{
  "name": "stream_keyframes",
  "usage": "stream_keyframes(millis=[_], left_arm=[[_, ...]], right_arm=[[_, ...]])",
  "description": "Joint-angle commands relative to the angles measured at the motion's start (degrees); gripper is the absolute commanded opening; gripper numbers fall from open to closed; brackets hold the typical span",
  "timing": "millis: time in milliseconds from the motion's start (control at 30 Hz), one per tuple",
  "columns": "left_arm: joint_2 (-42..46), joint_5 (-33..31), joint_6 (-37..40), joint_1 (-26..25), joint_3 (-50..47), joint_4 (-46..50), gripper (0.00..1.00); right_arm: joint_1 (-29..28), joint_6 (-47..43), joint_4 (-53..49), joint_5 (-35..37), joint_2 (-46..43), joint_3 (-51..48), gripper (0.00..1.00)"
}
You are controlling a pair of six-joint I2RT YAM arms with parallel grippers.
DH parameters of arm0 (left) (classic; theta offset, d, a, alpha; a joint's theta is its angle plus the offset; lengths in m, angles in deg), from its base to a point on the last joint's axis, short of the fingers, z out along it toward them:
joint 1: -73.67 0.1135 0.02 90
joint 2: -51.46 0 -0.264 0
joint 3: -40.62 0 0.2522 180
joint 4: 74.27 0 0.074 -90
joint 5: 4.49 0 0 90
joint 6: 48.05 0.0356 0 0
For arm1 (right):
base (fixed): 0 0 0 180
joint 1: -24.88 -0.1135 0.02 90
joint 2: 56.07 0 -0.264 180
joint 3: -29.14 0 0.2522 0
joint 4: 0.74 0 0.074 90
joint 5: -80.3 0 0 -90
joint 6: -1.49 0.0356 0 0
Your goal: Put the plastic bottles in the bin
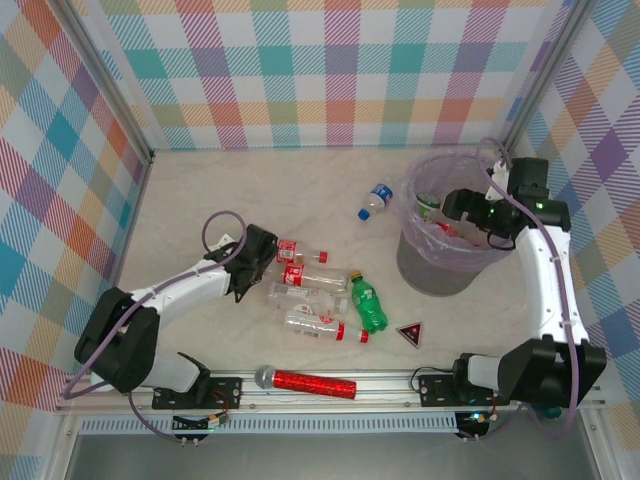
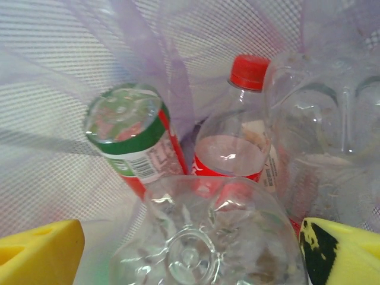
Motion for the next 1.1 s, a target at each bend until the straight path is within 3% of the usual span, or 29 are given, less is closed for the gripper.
stream_keyframes(millis=[0, 400, 667, 800, 1067], left_arm=[[-2.3, 0.5, -1.2, 1.0, 2.6, -0.9, 1.00], [-9.5, 0.7, 0.5, 4.5, 8.0, -5.1, 1.00], [-16.5, 6.2, 1.0, 7.4, 10.1, -9.6, 0.99], [-19.6, 8.4, 0.1, 8.3, 10.2, -11.9, 0.93], [-21.1, 9.6, 0.4, 10.2, 11.2, -13.0, 0.68]], right_arm=[[0.3, -0.7, 1.4, -1.9, -4.1, 1.9, 0.94], [0.3, -0.8, 2.6, -4.8, -7.9, 0.9, 0.94], [0.3, -0.7, 1.7, -5.2, -8.5, 1.7, 0.94], [0.4, -0.9, 1.4, -4.9, -8.9, 1.5, 0.94], [0.3, -0.9, 1.2, -4.8, -9.6, 1.8, 0.94]])
